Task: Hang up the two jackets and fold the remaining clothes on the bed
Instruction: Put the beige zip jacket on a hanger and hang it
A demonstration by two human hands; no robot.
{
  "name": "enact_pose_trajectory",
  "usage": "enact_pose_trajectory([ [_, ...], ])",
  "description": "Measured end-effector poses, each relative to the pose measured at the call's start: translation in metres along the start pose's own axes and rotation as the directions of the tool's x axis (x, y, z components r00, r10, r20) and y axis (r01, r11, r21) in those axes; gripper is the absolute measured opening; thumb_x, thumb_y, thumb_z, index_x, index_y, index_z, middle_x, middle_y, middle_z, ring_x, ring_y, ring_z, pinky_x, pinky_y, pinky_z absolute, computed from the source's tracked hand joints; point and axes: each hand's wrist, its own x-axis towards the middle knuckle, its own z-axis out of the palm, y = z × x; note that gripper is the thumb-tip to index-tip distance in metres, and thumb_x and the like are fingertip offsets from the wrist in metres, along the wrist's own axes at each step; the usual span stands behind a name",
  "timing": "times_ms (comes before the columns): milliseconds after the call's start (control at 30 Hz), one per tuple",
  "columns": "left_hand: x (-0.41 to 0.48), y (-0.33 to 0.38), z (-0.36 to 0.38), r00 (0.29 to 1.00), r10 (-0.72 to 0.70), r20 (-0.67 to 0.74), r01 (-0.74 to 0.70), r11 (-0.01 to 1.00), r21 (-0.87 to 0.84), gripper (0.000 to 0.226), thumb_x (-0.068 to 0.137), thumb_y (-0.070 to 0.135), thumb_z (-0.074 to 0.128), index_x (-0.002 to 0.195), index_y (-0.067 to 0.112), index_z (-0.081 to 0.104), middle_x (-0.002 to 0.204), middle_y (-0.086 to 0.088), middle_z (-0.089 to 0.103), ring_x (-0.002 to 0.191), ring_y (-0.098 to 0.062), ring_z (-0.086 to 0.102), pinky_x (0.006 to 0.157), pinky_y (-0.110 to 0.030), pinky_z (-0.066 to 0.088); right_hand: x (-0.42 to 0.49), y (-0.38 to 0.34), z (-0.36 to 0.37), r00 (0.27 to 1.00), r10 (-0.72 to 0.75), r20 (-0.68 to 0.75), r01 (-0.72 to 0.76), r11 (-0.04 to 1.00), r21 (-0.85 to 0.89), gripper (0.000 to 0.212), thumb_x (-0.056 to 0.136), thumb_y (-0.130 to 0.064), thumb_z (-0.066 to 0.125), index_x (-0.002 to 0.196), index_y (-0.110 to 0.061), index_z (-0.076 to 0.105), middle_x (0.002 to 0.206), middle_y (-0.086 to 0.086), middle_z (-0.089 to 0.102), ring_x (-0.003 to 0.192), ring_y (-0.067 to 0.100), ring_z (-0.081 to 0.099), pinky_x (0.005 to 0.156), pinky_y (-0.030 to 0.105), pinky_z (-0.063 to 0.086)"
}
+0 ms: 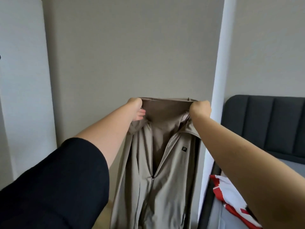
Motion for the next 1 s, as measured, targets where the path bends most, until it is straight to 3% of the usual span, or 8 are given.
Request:
enact_pose_trajectory([
  [133,-0.029,0.033,0.035,0.989,0.150,0.015,-0.148,0.984,-0.102,0.042,0.096,0.009,0.026,0.134,0.004,0.044,0.120,-0.017,0.057,0.109,-0.028,0.056,0.089,-0.037,0.045,-0.011,-0.023,-0.064,0.985,-0.084,-0.148,0.092,0.995,0.047,0.032,0.091,-0.002,0.033,0.121,-0.003,0.044,0.119,0.015,0.055,0.100,0.028,0.050,0.074,0.029,0.033],
  [233,-0.051,0.060,0.059,0.965,0.260,0.045,-0.252,0.958,-0.138,0.048,0.093,0.006,0.026,0.137,0.013,0.043,0.137,-0.013,0.049,0.123,-0.030,0.049,0.101,-0.045,0.043,-0.014,-0.042,-0.114,0.958,-0.154,-0.242,0.175,0.982,0.068,0.035,0.089,0.002,0.032,0.121,-0.004,0.044,0.120,0.015,0.055,0.105,0.027,0.050,0.077,0.028,0.035],
  [333,-0.075,0.086,0.084,0.948,0.306,0.088,-0.286,0.940,-0.187,0.046,0.093,0.007,0.027,0.134,0.013,0.045,0.136,-0.013,0.050,0.122,-0.030,0.049,0.102,-0.046,0.042,-0.015,-0.059,-0.157,0.932,-0.206,-0.300,0.234,0.970,0.060,0.036,0.088,0.002,0.032,0.121,-0.004,0.043,0.123,0.015,0.054,0.111,0.030,0.051,0.085,0.032,0.041],
  [567,-0.109,0.113,0.144,0.907,0.396,0.146,-0.341,0.892,-0.297,0.040,0.096,0.011,0.030,0.132,0.008,0.047,0.132,-0.017,0.052,0.120,-0.032,0.051,0.102,-0.044,0.043,-0.016,-0.074,-0.229,0.833,-0.356,-0.424,0.356,0.931,-0.082,0.039,0.084,0.008,0.033,0.121,-0.002,0.042,0.129,0.016,0.046,0.116,0.033,0.045,0.089,0.032,0.034],
  [767,-0.097,0.042,0.205,0.933,0.283,0.223,-0.233,0.946,-0.226,0.042,0.092,0.010,0.031,0.130,0.010,0.049,0.128,-0.014,0.055,0.116,-0.032,0.053,0.101,-0.045,0.044,0.004,-0.003,-0.254,0.862,-0.329,-0.387,0.244,0.937,-0.251,0.039,0.085,0.003,0.036,0.123,-0.003,0.044,0.131,0.015,0.044,0.114,0.034,0.047,0.088,0.034,0.035],
  [900,-0.074,-0.046,0.260,0.924,0.186,0.335,-0.148,0.980,-0.135,0.042,0.089,0.010,0.032,0.123,0.019,0.054,0.126,-0.013,0.057,0.116,-0.031,0.053,0.102,-0.044,0.044,0.020,0.089,-0.261,0.911,-0.233,-0.341,0.108,0.932,-0.347,0.038,0.087,0.001,0.036,0.124,-0.004,0.044,0.132,0.016,0.042,0.115,0.036,0.047,0.090,0.037,0.038],
  [1000,-0.062,-0.123,0.302,0.909,0.082,0.410,-0.101,0.994,0.027,0.045,0.088,0.013,0.029,0.124,0.027,0.051,0.127,-0.010,0.055,0.118,-0.030,0.051,0.103,-0.044,0.042,0.027,0.175,-0.260,0.951,-0.135,-0.277,-0.011,0.884,-0.467,0.044,0.087,0.001,0.038,0.130,-0.006,0.040,0.136,0.016,0.038,0.119,0.037,0.043,0.095,0.042,0.038],
])
